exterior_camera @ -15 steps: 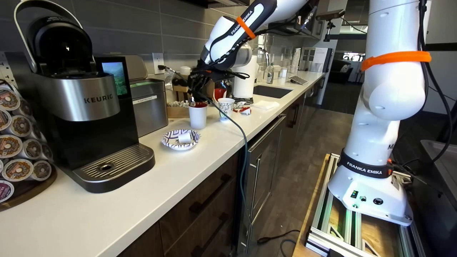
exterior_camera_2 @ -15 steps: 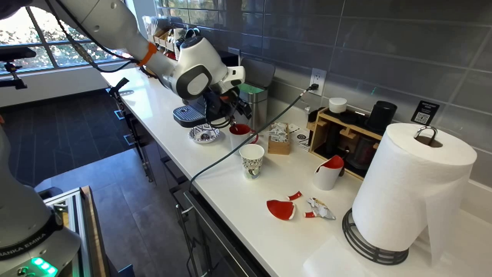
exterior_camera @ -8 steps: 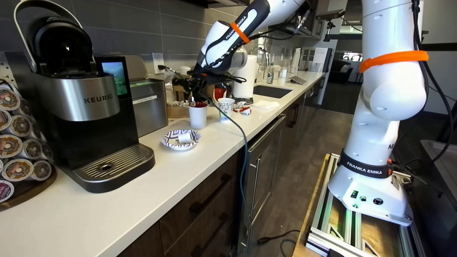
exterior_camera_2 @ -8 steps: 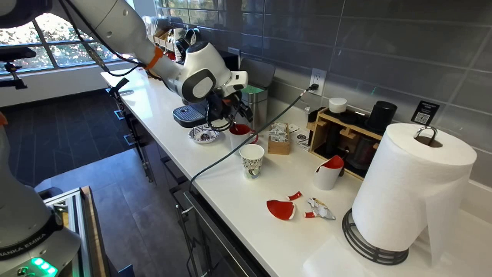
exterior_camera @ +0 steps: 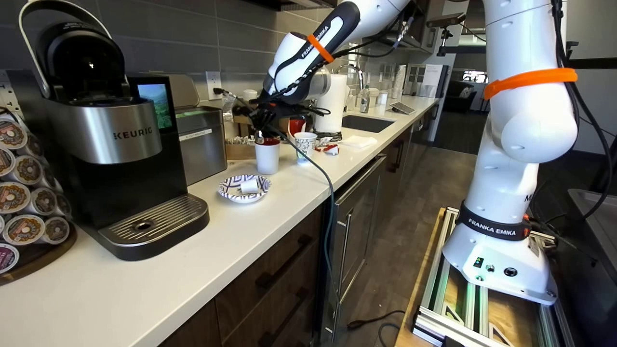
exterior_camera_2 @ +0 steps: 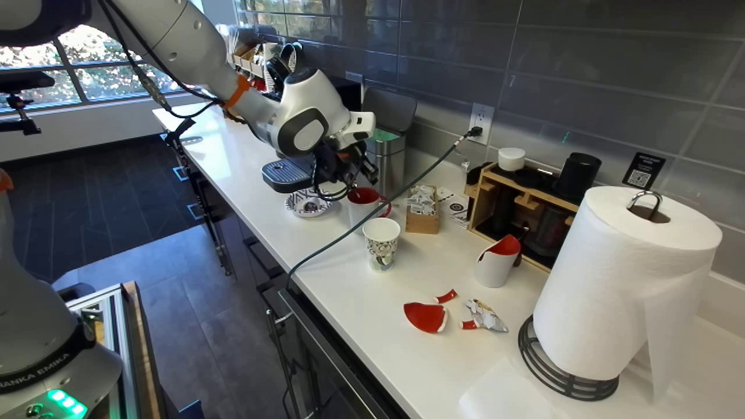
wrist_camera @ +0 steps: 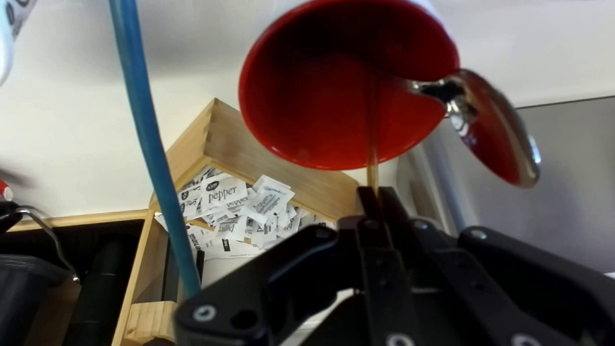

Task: Move the straw from the left cup to the right cup

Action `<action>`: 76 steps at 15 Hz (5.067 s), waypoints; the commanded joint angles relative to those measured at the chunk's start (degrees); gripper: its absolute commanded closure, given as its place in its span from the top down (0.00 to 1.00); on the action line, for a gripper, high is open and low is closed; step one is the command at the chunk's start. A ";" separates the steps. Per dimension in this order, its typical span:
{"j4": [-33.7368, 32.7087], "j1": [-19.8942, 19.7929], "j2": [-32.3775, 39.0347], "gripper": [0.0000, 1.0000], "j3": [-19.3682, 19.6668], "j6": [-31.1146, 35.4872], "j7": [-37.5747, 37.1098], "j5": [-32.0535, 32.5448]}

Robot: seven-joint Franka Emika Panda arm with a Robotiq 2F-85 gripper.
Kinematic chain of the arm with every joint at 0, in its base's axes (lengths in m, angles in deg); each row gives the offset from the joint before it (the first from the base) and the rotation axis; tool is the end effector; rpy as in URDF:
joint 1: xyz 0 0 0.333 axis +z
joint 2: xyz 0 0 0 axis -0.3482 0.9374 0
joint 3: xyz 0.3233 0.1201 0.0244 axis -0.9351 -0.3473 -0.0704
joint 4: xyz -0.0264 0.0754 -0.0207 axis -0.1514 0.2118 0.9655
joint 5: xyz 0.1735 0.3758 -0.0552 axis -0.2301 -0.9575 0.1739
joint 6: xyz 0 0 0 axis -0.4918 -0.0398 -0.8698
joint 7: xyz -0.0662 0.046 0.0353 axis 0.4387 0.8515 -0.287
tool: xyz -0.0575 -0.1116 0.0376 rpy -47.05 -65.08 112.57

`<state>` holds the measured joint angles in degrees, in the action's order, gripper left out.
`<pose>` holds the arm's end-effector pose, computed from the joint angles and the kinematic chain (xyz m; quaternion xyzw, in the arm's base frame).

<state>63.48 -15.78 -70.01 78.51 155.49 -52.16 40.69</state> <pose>0.6588 0.0207 0.3385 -0.9576 0.0210 -0.2874 0.0061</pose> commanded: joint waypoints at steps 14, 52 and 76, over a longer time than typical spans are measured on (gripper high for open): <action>17.80 1.38 -29.83 0.01 4.83 -0.06 -5.64 15.87; 17.19 -43.27 -24.30 0.01 -25.45 9.57 -43.28 46.15; 14.56 -50.36 -20.91 0.99 -33.09 7.67 -56.01 61.58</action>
<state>76.60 -67.46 -90.16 45.82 163.57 -110.35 105.06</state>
